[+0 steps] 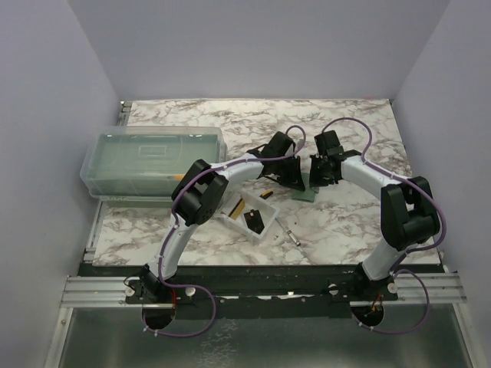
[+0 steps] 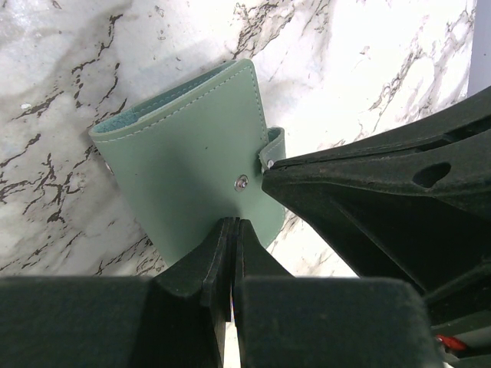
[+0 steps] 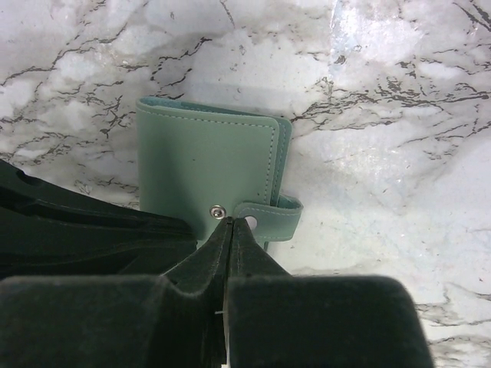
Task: Put the credit cards into the card holder
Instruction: Close the card holder at the center of the board.
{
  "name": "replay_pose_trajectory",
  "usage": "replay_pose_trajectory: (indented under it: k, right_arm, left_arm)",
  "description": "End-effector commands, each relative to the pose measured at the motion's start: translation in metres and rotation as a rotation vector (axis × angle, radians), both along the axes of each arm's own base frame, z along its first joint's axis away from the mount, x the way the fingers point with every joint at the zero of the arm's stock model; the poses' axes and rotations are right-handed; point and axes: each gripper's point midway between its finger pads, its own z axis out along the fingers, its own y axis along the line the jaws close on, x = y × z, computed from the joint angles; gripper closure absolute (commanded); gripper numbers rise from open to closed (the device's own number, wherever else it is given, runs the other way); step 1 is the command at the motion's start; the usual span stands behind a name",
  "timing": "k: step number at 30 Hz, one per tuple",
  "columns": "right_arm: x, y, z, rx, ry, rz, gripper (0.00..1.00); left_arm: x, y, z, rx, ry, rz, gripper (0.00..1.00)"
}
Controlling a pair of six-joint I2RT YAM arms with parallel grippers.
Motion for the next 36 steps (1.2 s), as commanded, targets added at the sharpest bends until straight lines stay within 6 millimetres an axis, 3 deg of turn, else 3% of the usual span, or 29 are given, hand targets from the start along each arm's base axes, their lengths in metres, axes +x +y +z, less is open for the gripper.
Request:
replay_pose_trajectory:
  k: [1,4,8,21,32,36]
  right_arm:
    - [0.002,0.001,0.009,0.01,-0.032,-0.024,0.99]
    - [0.0,-0.004,0.012,-0.019,-0.031,-0.02,0.75]
    - [-0.005,-0.009,0.009,-0.052,0.018,-0.049,0.67]
    - [-0.002,-0.002,0.0,-0.107,0.052,-0.052,0.63]
    - [-0.004,-0.01,-0.004,-0.157,0.064,-0.071,0.67]
    - [-0.004,-0.011,-0.003,-0.158,0.053,-0.074,0.75]
  left_arm:
    - [-0.003,0.02,-0.035,0.114,0.035,0.014,0.97]
    - [-0.003,0.02,-0.035,0.114,0.034,0.012,0.97]
    - [-0.002,0.019,-0.036,0.114,0.037,0.013,0.98]
    - [-0.003,0.019,-0.035,0.113,0.034,0.01,0.98]
    - [-0.003,0.019,-0.036,0.115,0.032,0.009,0.99]
    - [-0.003,0.019,-0.036,0.113,0.033,0.009,0.99]
